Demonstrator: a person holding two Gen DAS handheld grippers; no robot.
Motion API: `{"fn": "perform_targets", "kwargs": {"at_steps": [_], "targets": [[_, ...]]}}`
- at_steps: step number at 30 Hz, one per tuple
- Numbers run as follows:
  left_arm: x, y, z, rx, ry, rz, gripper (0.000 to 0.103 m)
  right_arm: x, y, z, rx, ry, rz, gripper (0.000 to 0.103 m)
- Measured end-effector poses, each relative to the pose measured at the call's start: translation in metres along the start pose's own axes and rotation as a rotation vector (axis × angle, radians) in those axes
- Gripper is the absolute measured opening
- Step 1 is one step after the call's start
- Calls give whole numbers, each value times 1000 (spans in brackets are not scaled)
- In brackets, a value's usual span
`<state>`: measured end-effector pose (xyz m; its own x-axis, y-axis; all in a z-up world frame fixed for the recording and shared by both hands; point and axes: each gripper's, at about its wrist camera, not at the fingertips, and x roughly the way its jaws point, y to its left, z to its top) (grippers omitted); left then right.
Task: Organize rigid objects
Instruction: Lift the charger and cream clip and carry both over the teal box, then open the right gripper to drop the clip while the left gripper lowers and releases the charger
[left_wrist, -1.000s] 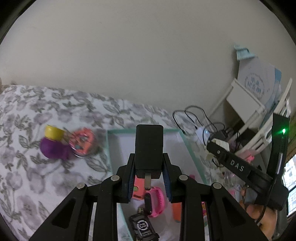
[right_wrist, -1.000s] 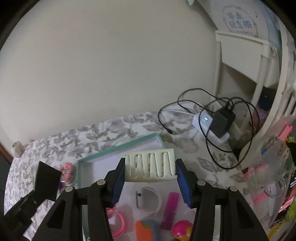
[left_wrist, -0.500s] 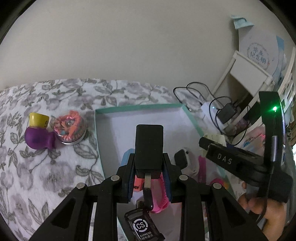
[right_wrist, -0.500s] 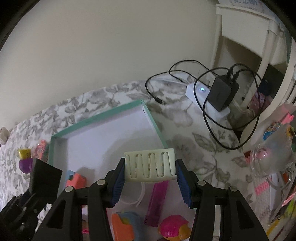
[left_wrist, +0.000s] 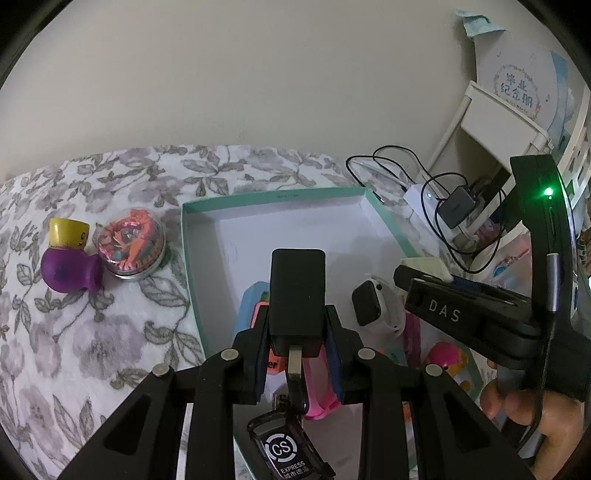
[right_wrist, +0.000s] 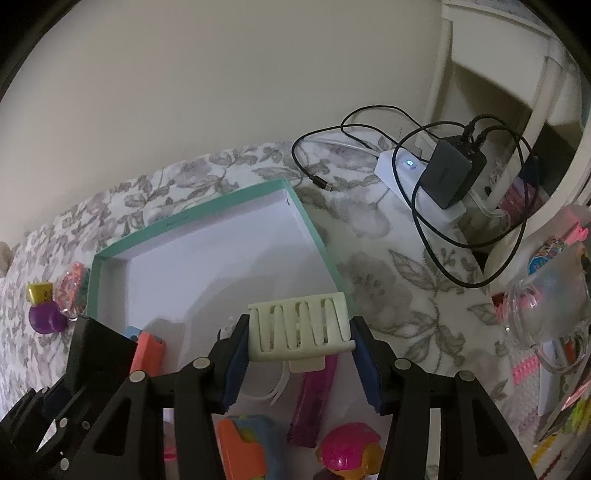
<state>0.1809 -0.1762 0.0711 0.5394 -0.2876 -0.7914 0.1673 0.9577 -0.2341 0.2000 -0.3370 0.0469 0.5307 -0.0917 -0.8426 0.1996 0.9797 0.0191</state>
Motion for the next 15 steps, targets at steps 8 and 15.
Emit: {"fn": "perform_targets", "kwargs": {"at_steps": [8, 15], "targets": [[4, 5, -1, -18, 17, 9, 28, 1, 2, -1, -14, 11, -5, 66], [3, 2, 1, -18, 24, -2, 34, -1, 5, -1, -30, 3, -8, 67]]}}
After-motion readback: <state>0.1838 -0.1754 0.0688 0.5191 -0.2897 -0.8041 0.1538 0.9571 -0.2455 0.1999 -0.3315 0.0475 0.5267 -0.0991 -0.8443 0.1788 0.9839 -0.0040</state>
